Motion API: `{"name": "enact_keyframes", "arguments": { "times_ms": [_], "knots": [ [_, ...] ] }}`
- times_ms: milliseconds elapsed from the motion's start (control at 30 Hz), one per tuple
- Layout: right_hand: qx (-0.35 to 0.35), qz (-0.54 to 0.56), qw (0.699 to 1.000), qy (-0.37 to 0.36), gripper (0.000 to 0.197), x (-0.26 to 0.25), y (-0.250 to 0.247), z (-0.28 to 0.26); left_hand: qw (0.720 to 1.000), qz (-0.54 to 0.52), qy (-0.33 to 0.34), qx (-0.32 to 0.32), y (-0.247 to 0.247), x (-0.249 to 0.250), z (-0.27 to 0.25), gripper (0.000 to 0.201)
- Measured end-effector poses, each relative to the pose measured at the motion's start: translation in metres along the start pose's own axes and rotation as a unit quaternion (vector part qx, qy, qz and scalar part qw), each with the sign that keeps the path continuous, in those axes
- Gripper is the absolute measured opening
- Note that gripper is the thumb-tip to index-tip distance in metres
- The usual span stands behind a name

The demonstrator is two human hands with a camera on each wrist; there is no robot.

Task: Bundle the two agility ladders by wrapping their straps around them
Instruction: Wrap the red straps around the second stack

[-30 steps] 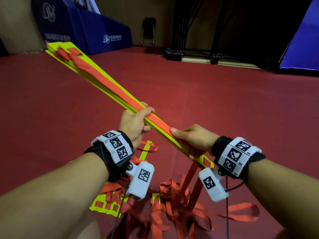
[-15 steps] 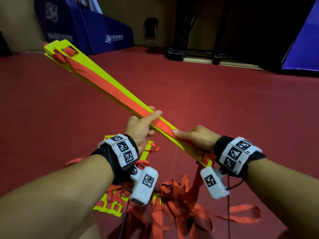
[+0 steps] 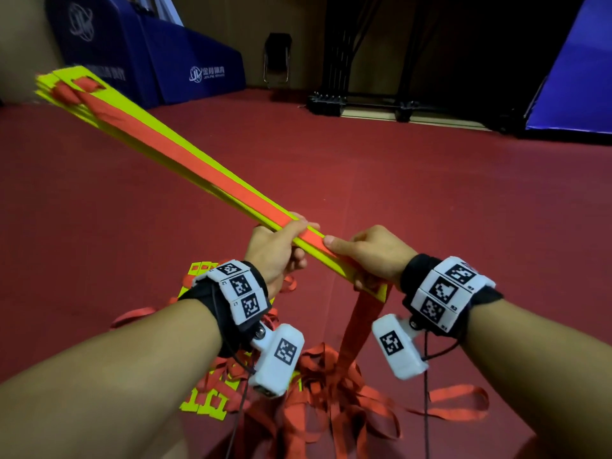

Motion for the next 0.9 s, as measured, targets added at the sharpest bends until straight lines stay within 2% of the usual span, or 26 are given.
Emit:
{"name": "enact_keyframes", "arguments": {
  "times_ms": [100,167,300,433,567,667,733,833,900],
  "knots": [
    [0.029,-0.027,0.999,-0.017,0.063,-0.006,-0.009,-0.001,1.000,-0.024,0.010,0.010,-0.002,0.007,-0.002,0.025],
    [0.078,-0.068,0.993,-0.053,0.062,-0.015,-0.018,-0.002,0.999,-0.029,0.013,0.028,-0.004,0.010,-0.003,0.027],
    [0.166,-0.086,0.976,-0.116,0.053,-0.028,-0.032,-0.005,0.995,-0.064,0.024,0.071,-0.011,0.014,-0.002,0.017],
    [0.194,-0.075,0.967,-0.150,0.048,-0.037,-0.031,-0.008,0.993,-0.072,0.029,0.087,-0.016,0.015,-0.002,0.008],
    [0.194,-0.075,0.962,-0.175,0.051,-0.044,-0.029,-0.011,0.992,-0.083,0.037,0.088,-0.019,0.019,-0.004,0.019],
    [0.183,-0.088,0.967,-0.155,0.053,-0.041,-0.030,-0.009,0.991,-0.089,0.037,0.089,-0.020,0.020,-0.006,0.022],
    [0.195,-0.141,0.963,-0.119,0.056,-0.038,-0.033,-0.009,0.991,-0.088,0.038,0.091,-0.020,0.021,-0.007,0.022],
    [0.205,-0.228,0.950,-0.063,0.081,-0.027,-0.039,-0.006,0.990,-0.098,0.042,0.096,-0.023,0.025,-0.007,0.022],
    [0.170,-0.198,0.964,-0.046,0.083,-0.015,-0.038,0.002,0.987,-0.116,0.042,0.107,-0.027,0.027,-0.007,0.021]
  ]
}}
Point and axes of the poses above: each hand's wrist, its own z-axis towards the middle knuckle, its own y-axis out of the palm, x = y × z, the point moved 9 cm from there along z, towards the middle knuckle, and after that the axes turned 11 degrees about z, right-handed, at the moved point
